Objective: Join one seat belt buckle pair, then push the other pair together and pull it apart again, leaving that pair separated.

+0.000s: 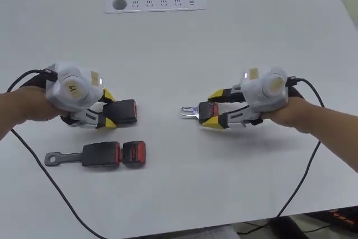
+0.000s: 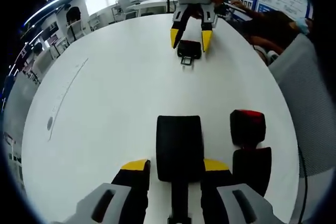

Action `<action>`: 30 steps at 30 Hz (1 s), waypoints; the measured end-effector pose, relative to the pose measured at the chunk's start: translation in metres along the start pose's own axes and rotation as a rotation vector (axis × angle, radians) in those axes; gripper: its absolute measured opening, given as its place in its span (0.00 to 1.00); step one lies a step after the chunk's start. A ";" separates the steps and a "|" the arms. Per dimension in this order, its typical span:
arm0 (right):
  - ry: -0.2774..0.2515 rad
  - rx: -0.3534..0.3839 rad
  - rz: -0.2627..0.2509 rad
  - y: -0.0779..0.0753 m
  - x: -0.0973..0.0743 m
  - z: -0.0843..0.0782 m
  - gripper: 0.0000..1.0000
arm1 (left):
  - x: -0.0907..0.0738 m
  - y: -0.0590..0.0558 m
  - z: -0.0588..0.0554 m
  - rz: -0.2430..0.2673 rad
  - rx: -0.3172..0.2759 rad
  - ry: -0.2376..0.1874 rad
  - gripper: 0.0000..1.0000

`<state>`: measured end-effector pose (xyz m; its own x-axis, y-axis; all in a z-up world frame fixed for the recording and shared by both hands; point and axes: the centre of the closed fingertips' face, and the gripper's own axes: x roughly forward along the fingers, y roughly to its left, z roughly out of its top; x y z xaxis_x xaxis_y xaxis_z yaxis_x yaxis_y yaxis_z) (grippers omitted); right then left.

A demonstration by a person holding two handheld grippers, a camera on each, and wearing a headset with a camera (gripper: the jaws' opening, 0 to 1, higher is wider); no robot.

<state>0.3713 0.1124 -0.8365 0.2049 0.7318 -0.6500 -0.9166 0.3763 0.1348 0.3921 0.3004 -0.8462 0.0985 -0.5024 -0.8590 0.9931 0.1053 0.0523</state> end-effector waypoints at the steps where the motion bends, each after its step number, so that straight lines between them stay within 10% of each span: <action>1: -0.016 0.004 -0.031 -0.004 -0.002 0.004 0.50 | -0.002 0.001 0.003 0.010 -0.018 -0.017 0.46; 3: -0.035 0.027 -0.068 -0.007 -0.004 0.008 0.54 | -0.013 0.007 0.015 0.044 -0.141 -0.101 0.54; 15: -0.126 0.142 -0.369 -0.014 -0.019 0.024 0.86 | -0.066 0.009 -0.002 0.280 -0.486 -0.230 0.83; 30: -0.196 0.153 -0.488 0.034 -0.029 0.045 0.97 | -0.117 -0.047 -0.021 0.374 -0.605 -0.352 0.95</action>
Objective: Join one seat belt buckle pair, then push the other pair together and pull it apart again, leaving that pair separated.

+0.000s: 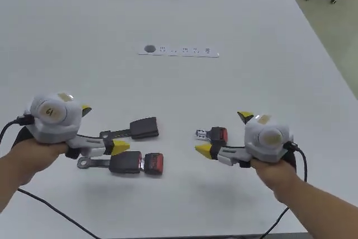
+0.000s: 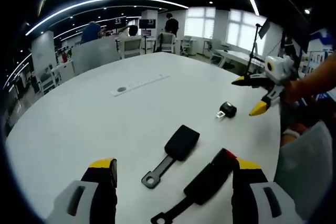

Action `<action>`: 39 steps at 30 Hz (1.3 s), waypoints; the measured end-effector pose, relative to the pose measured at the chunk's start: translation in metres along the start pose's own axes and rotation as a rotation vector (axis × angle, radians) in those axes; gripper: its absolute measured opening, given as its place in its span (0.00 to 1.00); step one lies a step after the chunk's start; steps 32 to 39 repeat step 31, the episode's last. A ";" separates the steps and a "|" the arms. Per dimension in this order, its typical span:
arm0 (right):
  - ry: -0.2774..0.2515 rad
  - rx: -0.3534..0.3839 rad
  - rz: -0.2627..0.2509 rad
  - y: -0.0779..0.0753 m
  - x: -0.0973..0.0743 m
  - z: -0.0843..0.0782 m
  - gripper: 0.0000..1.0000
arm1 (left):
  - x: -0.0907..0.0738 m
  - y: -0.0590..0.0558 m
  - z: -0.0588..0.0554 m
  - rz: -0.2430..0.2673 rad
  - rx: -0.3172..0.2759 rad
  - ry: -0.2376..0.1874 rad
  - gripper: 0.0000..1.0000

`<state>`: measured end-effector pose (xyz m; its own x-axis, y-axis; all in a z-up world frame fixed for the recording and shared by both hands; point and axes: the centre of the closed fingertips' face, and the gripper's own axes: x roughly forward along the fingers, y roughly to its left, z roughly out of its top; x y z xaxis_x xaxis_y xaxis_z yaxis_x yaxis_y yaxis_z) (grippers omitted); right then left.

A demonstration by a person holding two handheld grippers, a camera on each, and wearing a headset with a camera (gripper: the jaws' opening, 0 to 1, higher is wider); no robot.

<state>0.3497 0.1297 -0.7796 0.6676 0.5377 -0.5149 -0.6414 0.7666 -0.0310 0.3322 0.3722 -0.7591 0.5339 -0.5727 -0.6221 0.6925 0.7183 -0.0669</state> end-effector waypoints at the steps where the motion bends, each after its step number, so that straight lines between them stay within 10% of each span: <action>1: -0.002 -0.006 -0.006 0.003 -0.003 0.001 0.97 | -0.006 -0.004 -0.003 -0.005 0.007 -0.005 0.96; 19: -0.021 0.005 -0.064 0.030 -0.053 -0.010 0.99 | -0.058 -0.037 -0.036 -0.087 0.044 -0.046 1.00; 39: -0.040 0.014 -0.093 0.033 -0.068 -0.009 1.00 | -0.073 -0.035 -0.042 -0.056 0.024 -0.085 1.00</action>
